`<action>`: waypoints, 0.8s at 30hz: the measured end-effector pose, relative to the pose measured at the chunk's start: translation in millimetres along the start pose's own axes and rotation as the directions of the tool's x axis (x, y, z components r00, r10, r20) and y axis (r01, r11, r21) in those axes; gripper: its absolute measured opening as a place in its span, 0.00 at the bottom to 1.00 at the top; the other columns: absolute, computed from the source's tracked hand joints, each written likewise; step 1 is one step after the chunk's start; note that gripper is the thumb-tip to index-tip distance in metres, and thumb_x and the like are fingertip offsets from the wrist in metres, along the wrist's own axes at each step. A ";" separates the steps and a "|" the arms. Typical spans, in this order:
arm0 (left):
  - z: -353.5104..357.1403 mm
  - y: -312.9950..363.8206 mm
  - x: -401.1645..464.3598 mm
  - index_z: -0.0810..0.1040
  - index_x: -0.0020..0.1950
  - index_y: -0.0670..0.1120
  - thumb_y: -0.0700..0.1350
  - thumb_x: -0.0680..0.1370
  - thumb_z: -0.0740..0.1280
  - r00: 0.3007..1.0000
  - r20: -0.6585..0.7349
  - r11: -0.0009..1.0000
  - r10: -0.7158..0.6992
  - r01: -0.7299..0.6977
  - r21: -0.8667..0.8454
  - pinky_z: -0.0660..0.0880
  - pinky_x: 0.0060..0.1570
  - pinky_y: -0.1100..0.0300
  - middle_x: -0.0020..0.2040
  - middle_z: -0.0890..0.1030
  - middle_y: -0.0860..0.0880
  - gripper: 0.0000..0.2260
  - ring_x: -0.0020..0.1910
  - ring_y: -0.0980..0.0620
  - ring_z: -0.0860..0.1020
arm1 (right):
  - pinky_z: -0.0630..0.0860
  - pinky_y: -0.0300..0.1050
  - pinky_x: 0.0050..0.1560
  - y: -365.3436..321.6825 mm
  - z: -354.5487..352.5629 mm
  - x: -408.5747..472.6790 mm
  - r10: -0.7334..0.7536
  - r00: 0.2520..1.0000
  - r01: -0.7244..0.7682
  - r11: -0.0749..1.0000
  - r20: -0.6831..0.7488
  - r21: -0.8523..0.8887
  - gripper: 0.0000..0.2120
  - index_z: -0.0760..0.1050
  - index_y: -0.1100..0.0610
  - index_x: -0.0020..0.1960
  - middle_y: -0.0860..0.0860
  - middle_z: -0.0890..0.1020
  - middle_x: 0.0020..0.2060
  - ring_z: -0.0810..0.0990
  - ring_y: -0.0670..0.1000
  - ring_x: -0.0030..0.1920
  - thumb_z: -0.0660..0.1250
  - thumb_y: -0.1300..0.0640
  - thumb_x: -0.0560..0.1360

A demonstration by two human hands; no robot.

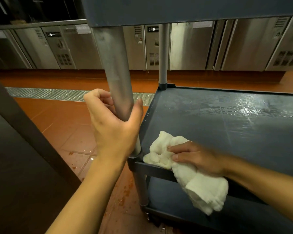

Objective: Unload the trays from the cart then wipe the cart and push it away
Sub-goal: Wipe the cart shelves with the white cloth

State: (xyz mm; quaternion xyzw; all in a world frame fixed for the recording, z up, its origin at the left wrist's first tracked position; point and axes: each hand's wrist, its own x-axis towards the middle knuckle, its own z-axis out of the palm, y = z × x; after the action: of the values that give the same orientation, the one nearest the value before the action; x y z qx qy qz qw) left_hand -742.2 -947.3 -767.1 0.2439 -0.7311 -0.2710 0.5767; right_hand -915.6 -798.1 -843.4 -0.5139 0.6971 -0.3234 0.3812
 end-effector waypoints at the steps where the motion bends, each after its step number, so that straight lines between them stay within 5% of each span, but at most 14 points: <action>1: 1.8 -2.0 0.3 0.64 0.59 0.50 0.54 0.75 0.76 0.998 0.029 0.999 -0.048 0.048 -0.011 0.76 0.43 0.60 0.52 0.73 0.49 0.24 0.48 0.52 0.77 | 0.64 0.29 0.67 -2.8 0.9 0.5 -0.024 1.000 0.024 1.000 -0.005 -0.005 0.13 0.79 0.33 0.54 0.22 0.78 0.55 0.73 0.27 0.61 0.65 0.52 0.83; 5: 11.1 -9.6 -4.3 0.71 0.52 0.52 0.53 0.77 0.74 0.961 0.140 0.949 -0.237 0.260 -0.176 0.81 0.38 0.44 0.42 0.81 0.45 0.13 0.39 0.45 0.83 | 0.62 0.22 0.63 -7.2 3.8 0.3 -0.084 0.994 0.086 0.996 0.074 -0.026 0.14 0.76 0.35 0.63 0.26 0.77 0.61 0.71 0.28 0.66 0.61 0.53 0.85; 10: 15.3 -11.3 -9.0 0.72 0.48 0.52 0.50 0.76 0.72 0.972 0.042 0.956 -0.233 0.237 -0.173 0.79 0.35 0.41 0.38 0.80 0.43 0.09 0.37 0.40 0.81 | 0.64 0.33 0.71 -11.6 11.2 15.8 -0.106 0.988 0.108 0.994 0.116 -0.012 0.15 0.77 0.46 0.70 0.39 0.79 0.66 0.73 0.36 0.68 0.60 0.53 0.85; 14: 18.5 -14.3 -7.2 0.71 0.47 0.51 0.47 0.75 0.71 0.972 0.025 0.959 -0.233 0.234 -0.161 0.79 0.33 0.41 0.37 0.79 0.42 0.09 0.35 0.39 0.81 | 0.73 0.46 0.67 -14.3 9.5 30.9 -0.181 0.983 0.181 0.983 0.040 -0.003 0.16 0.82 0.51 0.63 0.45 0.85 0.57 0.81 0.45 0.60 0.62 0.47 0.81; 17: 22.3 -16.5 -4.1 0.71 0.44 0.51 0.45 0.73 0.71 0.969 0.029 0.955 -0.246 0.247 -0.167 0.78 0.32 0.40 0.37 0.78 0.41 0.09 0.35 0.36 0.79 | 0.74 0.53 0.47 -15.7 7.6 48.4 -0.288 0.952 0.282 0.957 -0.107 -0.068 0.24 0.82 0.64 0.51 0.58 0.81 0.41 0.78 0.56 0.42 0.61 0.43 0.80; 21: 24.0 -12.4 -6.5 0.70 0.43 0.51 0.43 0.71 0.71 0.971 0.020 0.955 -0.240 0.239 -0.173 0.77 0.31 0.40 0.35 0.77 0.40 0.09 0.33 0.36 0.79 | 0.68 0.44 0.38 -22.7 8.5 71.5 -0.305 0.945 0.296 0.951 -0.122 -0.085 0.16 0.78 0.50 0.40 0.47 0.73 0.32 0.69 0.42 0.35 0.61 0.46 0.81; 24: 22.6 -12.6 -7.1 0.70 0.42 0.51 0.42 0.71 0.71 0.971 0.026 0.953 -0.239 0.239 -0.186 0.76 0.29 0.41 0.34 0.76 0.40 0.10 0.32 0.36 0.78 | 0.74 0.51 0.45 -20.0 7.8 78.3 -0.269 0.963 0.264 0.957 -0.032 -0.118 0.14 0.80 0.49 0.48 0.53 0.80 0.41 0.75 0.45 0.41 0.59 0.43 0.81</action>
State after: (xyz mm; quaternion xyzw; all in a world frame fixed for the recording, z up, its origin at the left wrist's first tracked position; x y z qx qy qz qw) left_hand -762.2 -949.2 -784.9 0.2746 -0.6683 -0.4069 0.5590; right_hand -913.7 -879.2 -846.1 -0.6159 0.6476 -0.3441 0.2878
